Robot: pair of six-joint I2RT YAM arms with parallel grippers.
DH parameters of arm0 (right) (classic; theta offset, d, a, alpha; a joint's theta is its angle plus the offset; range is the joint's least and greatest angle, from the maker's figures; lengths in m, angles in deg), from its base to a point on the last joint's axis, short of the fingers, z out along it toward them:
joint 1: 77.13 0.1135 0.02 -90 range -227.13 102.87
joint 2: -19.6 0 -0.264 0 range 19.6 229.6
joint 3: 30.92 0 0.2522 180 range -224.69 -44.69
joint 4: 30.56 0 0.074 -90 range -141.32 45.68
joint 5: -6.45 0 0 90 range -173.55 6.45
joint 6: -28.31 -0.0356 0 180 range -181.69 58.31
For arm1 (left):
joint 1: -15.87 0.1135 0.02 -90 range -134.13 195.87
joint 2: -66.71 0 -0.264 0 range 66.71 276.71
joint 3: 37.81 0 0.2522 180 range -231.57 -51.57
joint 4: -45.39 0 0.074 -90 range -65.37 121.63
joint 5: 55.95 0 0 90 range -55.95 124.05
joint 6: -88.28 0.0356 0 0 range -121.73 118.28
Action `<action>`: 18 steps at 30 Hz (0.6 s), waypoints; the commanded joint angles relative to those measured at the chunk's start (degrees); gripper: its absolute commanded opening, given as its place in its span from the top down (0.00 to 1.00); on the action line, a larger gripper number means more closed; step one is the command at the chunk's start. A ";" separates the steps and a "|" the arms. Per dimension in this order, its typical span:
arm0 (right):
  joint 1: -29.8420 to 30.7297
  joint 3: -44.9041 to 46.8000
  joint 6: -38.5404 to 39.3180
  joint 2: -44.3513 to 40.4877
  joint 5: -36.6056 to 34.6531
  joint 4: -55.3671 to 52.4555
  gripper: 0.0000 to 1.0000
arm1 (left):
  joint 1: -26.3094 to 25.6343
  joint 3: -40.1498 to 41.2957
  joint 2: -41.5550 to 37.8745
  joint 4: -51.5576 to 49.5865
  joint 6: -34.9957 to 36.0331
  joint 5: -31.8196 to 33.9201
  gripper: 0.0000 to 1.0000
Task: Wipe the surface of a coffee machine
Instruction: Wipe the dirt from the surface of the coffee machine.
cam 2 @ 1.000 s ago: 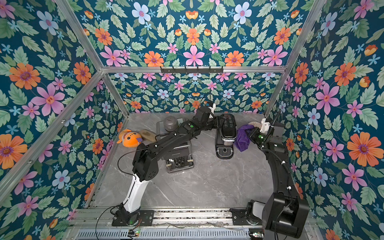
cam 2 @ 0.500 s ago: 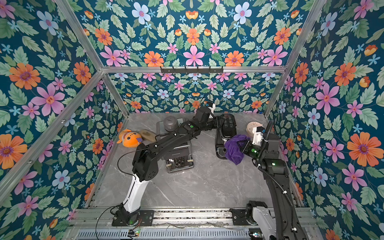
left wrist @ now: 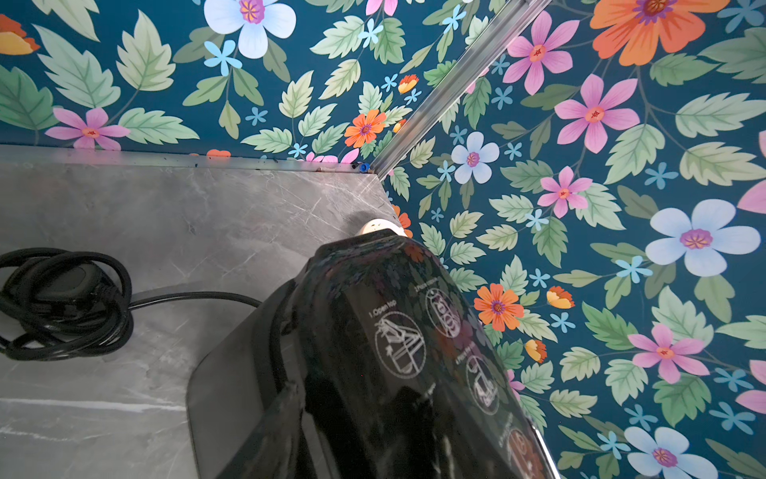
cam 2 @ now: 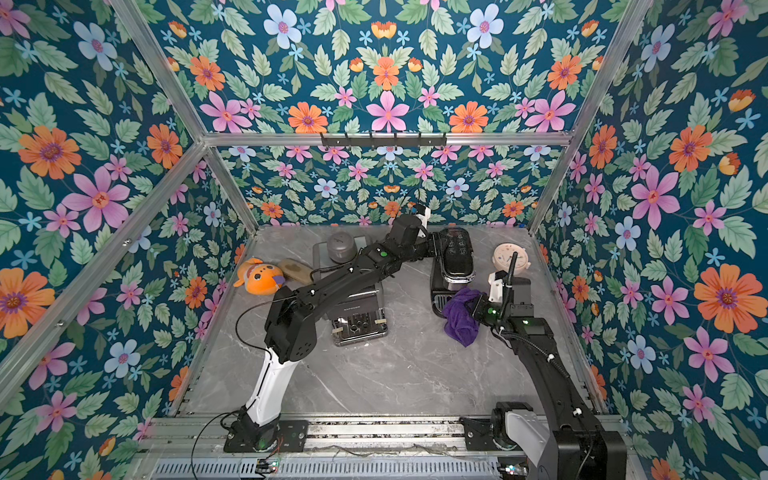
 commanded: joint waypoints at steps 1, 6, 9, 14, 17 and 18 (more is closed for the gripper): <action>0.14 -2.08 -1.22 -2.79 -0.35 1.56 1.00 | 0.05 0.12 -0.27 -6.09 0.57 -0.83 0.49; 2.23 -7.94 -0.42 -7.32 -2.66 -2.18 1.00 | 0.05 -0.01 -0.73 -5.94 0.82 -0.79 0.49; 3.51 -8.10 0.45 -7.26 -3.92 -2.46 1.00 | 0.04 -0.06 -0.66 -5.95 0.94 -0.80 0.49; 3.49 -5.30 2.30 -2.76 -6.29 -3.23 1.00 | 0.05 -0.16 -1.09 -6.03 1.00 -0.95 0.49; 4.15 -6.72 2.66 -1.52 -5.06 -4.08 1.00 | 0.02 -0.67 -1.27 -6.45 1.38 -1.30 0.49; 5.80 -7.88 3.25 -2.08 -7.25 -4.69 1.00 | 0.02 -1.06 -1.35 -6.77 1.60 -1.27 0.49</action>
